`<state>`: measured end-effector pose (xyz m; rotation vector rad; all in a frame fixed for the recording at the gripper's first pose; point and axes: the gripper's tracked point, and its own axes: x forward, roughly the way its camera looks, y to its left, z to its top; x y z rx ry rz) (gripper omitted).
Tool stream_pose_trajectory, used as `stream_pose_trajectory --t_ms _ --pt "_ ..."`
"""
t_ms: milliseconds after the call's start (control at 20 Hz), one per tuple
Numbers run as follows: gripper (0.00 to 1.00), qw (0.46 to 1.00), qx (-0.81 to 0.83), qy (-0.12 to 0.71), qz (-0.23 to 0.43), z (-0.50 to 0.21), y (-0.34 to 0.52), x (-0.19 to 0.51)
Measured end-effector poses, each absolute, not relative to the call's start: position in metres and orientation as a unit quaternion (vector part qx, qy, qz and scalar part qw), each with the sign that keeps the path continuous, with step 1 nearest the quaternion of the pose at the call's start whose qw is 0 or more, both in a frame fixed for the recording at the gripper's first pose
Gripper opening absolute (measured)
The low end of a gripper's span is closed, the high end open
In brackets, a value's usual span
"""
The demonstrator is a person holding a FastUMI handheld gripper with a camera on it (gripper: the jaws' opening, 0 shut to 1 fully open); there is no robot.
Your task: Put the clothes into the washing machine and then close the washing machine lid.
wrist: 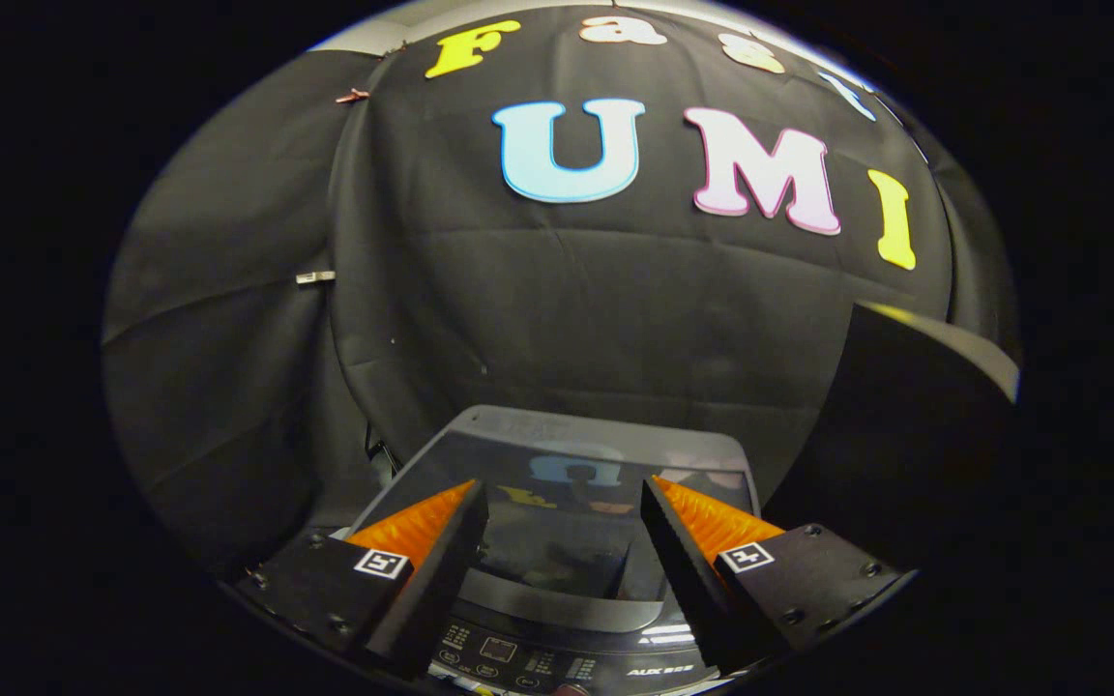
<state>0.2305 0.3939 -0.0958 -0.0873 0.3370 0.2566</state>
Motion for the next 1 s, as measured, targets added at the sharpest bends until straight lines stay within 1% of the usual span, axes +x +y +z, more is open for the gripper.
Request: stream_pose_trajectory --t_ms 200,450,700,1000 --pt "0.99 0.983 -0.059 0.112 0.136 -0.035 0.371 0.214" --pt "0.99 0.989 -0.061 0.058 0.122 0.036 0.316 0.187" --pt "0.99 0.992 -0.061 0.034 0.105 0.070 0.248 0.154" --pt "0.99 0.997 -0.050 0.010 0.063 0.088 0.136 0.103"
